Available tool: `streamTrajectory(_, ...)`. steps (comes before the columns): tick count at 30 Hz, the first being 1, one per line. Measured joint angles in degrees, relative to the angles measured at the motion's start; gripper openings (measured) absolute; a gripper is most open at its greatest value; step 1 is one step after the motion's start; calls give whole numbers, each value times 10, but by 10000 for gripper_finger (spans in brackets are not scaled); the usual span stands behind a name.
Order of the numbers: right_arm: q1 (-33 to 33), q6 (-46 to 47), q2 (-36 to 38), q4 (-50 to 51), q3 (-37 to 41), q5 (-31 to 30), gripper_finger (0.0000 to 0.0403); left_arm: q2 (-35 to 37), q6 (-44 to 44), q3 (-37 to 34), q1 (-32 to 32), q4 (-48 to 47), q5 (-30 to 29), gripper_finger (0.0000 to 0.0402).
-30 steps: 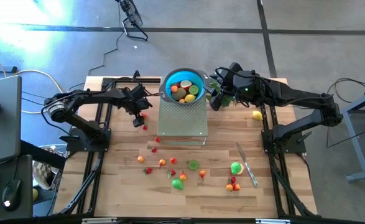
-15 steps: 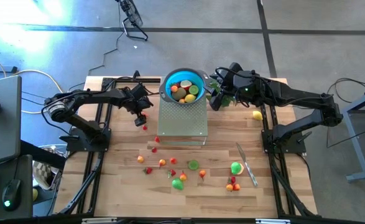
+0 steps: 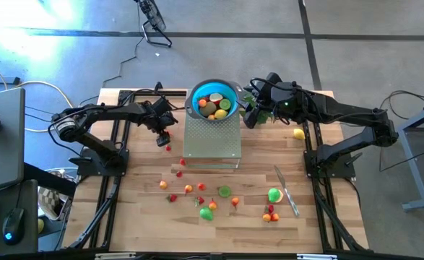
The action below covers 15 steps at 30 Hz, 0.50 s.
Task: Pick & Place Fruit
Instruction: Put the orange peach in the blue bowl on the shelf
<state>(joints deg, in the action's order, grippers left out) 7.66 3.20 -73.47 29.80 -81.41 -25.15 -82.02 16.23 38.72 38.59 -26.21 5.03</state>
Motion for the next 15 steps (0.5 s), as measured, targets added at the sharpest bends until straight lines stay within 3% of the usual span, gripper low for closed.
streamTrajectory(15, 0, 0, 0, 0, 0, 0, 239, 0, -30, 0, 0, -18, 24, 126)
